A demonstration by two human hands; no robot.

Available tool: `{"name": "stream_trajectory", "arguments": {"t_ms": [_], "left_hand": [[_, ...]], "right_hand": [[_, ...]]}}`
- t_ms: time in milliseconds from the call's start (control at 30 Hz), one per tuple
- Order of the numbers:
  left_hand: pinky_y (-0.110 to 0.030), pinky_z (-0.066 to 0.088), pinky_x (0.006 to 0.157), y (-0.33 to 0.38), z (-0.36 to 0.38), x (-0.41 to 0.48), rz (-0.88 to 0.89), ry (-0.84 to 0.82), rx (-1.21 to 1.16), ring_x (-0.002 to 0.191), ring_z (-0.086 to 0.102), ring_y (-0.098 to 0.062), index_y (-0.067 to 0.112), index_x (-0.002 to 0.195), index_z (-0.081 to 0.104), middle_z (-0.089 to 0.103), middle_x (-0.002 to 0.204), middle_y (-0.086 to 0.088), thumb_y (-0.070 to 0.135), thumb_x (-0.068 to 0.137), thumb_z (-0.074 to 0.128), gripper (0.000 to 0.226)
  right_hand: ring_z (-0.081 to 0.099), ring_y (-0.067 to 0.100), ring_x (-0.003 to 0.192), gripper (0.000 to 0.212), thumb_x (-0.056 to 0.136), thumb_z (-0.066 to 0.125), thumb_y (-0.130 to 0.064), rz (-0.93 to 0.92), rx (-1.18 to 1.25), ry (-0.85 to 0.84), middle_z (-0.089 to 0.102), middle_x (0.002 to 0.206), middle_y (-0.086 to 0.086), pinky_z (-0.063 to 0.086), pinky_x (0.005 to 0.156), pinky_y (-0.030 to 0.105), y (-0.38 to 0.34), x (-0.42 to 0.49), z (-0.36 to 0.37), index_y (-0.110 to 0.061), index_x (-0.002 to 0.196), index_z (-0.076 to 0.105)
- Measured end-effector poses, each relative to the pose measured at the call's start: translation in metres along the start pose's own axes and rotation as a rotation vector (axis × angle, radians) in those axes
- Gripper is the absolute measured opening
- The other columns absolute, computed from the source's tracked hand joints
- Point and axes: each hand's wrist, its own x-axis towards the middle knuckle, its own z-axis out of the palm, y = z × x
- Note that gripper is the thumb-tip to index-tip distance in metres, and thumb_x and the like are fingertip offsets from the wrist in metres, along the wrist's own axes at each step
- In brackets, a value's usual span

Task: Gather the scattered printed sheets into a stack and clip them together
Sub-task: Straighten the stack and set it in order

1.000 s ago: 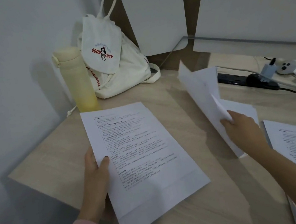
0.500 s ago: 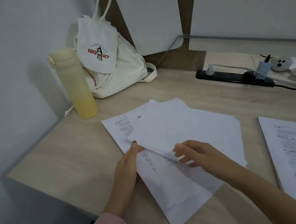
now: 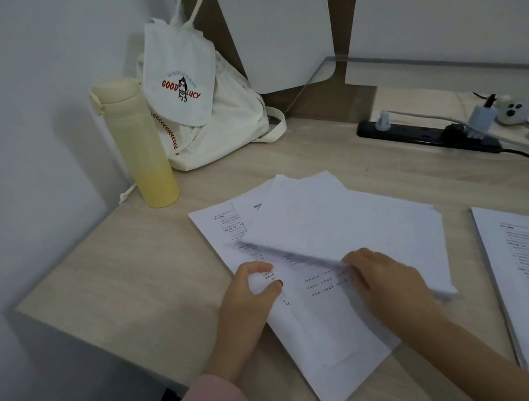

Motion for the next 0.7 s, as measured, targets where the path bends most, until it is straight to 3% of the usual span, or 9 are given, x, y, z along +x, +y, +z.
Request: {"name": "stream_trajectory", "arguments": {"t_ms": [67, 133, 233, 333, 400, 500, 600, 700], "left_hand": [[-0.007, 0.043, 0.073, -0.001, -0.001, 0.001, 0.004, -0.006, -0.025, 0.091, 0.054, 0.006, 0.029, 0.092, 0.058, 0.059, 0.102, 0.017, 0.014, 0.083, 0.065, 0.020], [-0.020, 0.049, 0.081, -0.002, -0.001, 0.002, -0.005, -0.018, -0.031, 0.095, 0.058, -0.001, 0.030, 0.093, 0.058, 0.060, 0.106, 0.015, 0.014, 0.083, 0.064, 0.020], [-0.030, 0.049, 0.091, -0.003, -0.002, 0.003, -0.008, -0.023, -0.018, 0.104, 0.058, -0.008, 0.031, 0.094, 0.058, 0.059, 0.112, 0.014, 0.013, 0.083, 0.063, 0.022], [-0.032, 0.048, 0.095, -0.003, -0.003, 0.003, -0.001, -0.042, -0.024, 0.107, 0.056, -0.010, 0.032, 0.093, 0.058, 0.059, 0.115, 0.012, 0.010, 0.083, 0.062, 0.025], [-0.032, 0.047, 0.095, -0.002, -0.004, 0.003, 0.008, -0.050, -0.020, 0.108, 0.056, -0.010, 0.032, 0.094, 0.059, 0.060, 0.117, 0.010, 0.009, 0.083, 0.061, 0.025], [-0.032, 0.046, 0.098, -0.003, -0.005, 0.003, 0.023, -0.072, -0.016, 0.111, 0.056, -0.009, 0.030, 0.098, 0.062, 0.060, 0.118, 0.011, 0.009, 0.084, 0.060, 0.025], [-0.027, 0.042, 0.101, -0.005, -0.006, 0.004, 0.052, -0.096, -0.001, 0.114, 0.054, -0.007, 0.029, 0.098, 0.065, 0.061, 0.120, 0.012, 0.008, 0.085, 0.058, 0.025], [-0.012, 0.043, 0.086, -0.006, -0.005, 0.004, 0.066, -0.090, 0.002, 0.108, 0.057, -0.004, 0.033, 0.092, 0.066, 0.065, 0.112, 0.013, 0.010, 0.086, 0.057, 0.025]], "right_hand": [[0.050, 0.022, 0.065, 0.014, 0.094, 0.047, -0.017, 0.180, 0.286, 0.080, 0.055, 0.070, 0.005, 0.031, 0.053, 0.032, 0.011, 0.005, -0.011, -0.008, 0.086, 0.055], [0.047, 0.022, 0.063, 0.021, 0.094, 0.046, -0.017, 0.304, 0.609, 0.146, 0.055, 0.068, 0.009, 0.033, 0.053, 0.030, 0.018, 0.008, -0.027, -0.003, 0.082, 0.056], [0.055, 0.018, 0.066, 0.020, 0.094, 0.047, -0.019, 0.415, 0.927, 0.170, 0.065, 0.077, 0.003, 0.040, 0.056, 0.028, 0.022, 0.009, -0.049, -0.017, 0.084, 0.064], [0.067, 0.021, 0.076, 0.018, 0.094, 0.049, -0.024, 0.448, 1.084, 0.115, 0.072, 0.085, 0.000, 0.051, 0.065, 0.033, 0.026, 0.006, -0.063, -0.024, 0.089, 0.067], [0.069, 0.023, 0.077, 0.018, 0.093, 0.051, -0.025, 0.443, 1.159, 0.056, 0.074, 0.087, 0.002, 0.054, 0.066, 0.036, 0.029, 0.005, -0.070, -0.020, 0.095, 0.067], [0.069, 0.016, 0.073, 0.019, 0.091, 0.050, -0.023, 0.388, 1.374, -0.051, 0.073, 0.086, 0.002, 0.055, 0.058, 0.027, 0.033, 0.008, -0.080, -0.015, 0.099, 0.065], [0.070, 0.017, 0.083, 0.028, 0.087, 0.047, -0.028, 0.305, 1.621, -0.072, 0.072, 0.097, 0.002, 0.059, 0.067, 0.031, 0.041, 0.011, -0.089, -0.015, 0.106, 0.063], [0.070, 0.015, 0.091, 0.033, 0.093, 0.042, -0.027, 0.383, 1.774, -0.002, 0.071, 0.108, 0.001, 0.059, 0.069, 0.030, 0.054, 0.011, -0.085, -0.012, 0.117, 0.059]]}}
